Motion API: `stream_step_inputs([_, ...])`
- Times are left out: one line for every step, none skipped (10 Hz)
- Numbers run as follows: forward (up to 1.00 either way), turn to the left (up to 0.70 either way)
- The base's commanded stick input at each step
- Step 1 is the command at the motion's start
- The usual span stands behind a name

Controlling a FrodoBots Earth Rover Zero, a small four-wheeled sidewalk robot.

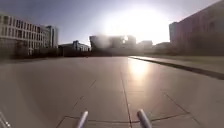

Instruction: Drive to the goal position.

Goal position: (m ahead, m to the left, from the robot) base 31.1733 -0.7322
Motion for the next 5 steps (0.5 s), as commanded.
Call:
stream_step_inputs([1.00, 0.00])
stream_step_inputs([1.00, 0.00])
stream_step_inputs([1.00, 0.00])
stream_step_inputs([1.00, 0.00])
stream_step_inputs([1.00, 0.00])
